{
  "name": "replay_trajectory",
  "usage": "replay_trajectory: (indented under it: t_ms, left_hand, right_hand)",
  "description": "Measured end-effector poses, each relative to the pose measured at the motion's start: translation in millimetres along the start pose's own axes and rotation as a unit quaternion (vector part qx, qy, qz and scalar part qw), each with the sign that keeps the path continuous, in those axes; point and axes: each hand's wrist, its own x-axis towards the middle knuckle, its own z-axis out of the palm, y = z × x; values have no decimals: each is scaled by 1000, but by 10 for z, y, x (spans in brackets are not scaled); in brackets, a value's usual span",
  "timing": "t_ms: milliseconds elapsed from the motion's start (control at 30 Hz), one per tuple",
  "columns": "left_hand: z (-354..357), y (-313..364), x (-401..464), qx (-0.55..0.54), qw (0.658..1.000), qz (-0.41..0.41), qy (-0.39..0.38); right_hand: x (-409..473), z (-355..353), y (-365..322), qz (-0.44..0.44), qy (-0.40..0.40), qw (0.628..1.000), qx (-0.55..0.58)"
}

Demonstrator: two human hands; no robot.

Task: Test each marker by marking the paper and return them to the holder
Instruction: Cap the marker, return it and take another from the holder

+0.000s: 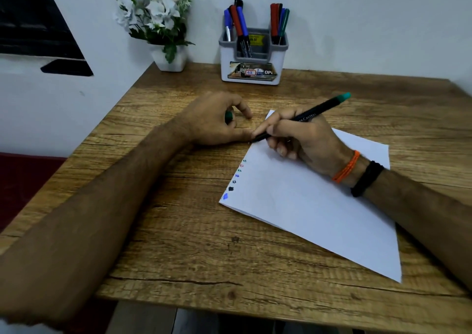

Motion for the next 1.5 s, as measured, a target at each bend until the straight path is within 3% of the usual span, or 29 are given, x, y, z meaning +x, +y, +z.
replay_trajectory:
  t_ms: [133, 367, 533, 1133, 1500]
  left_hand:
    - [-31, 23, -14, -30, 999, -17, -5]
    - [-94, 42, -36, -134, 991, -24, 18]
    - [-94, 69, -38, -224, 973, 4, 48]
    - [-82, 231, -38, -262, 960, 82, 62]
    - [-108, 192, -36, -317, 943, 67, 73]
  right_hand:
    - [22, -26, -50, 1, 43, 996, 74]
    - [-15, -143, -184, -23, 84, 996, 33]
    - [2, -222, -224, -7, 87, 994, 67]
    - [14, -268, -174, -31, 104, 993, 45]
    - [47, -330, -107, -47, 86, 995, 22]
